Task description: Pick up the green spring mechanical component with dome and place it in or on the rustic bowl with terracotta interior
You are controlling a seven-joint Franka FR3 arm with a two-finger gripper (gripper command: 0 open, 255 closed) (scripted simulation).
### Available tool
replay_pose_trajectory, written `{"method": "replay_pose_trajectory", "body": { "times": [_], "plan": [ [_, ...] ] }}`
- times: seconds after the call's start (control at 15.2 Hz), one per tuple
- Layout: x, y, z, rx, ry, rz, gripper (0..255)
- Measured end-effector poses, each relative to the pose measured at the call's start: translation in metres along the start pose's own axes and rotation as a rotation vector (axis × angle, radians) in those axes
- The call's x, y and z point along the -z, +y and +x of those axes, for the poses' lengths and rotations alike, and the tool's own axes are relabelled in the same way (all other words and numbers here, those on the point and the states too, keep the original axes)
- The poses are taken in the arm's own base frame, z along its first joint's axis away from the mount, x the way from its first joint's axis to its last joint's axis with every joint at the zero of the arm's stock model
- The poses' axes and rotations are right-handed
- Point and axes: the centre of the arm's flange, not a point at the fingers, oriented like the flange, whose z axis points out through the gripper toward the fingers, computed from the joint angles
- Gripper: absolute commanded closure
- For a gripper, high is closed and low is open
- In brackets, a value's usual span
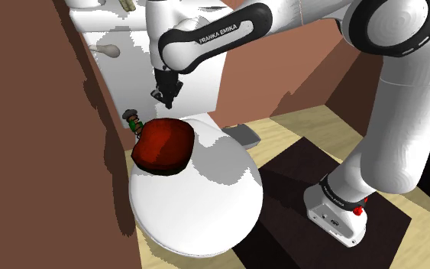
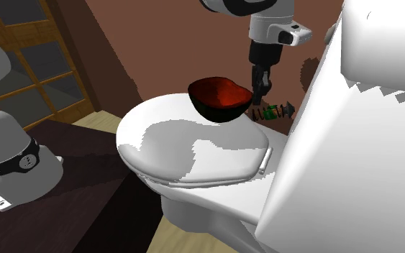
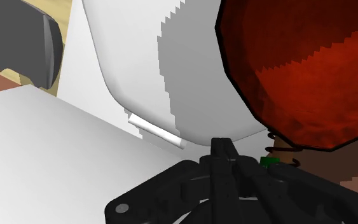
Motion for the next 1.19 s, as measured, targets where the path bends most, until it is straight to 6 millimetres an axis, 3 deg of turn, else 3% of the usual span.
{"method": "replay_pose_trajectory", "body": {
  "times": [0.07,0.13,0.33,0.99,1.19],
  "plan": [
    [0.000,0.000,0.000,0.000,0.000,0.000,255],
    [0.000,0.000,0.000,0.000,0.000,0.000,0],
    [-0.008,-0.010,0.004,0.027,0.028,-0.006,0],
    [-0.074,-0.098,0.039,0.240,0.253,-0.052,0],
    [-0.088,-0.104,0.045,0.255,0.269,-0.055,0]
  ]
}}
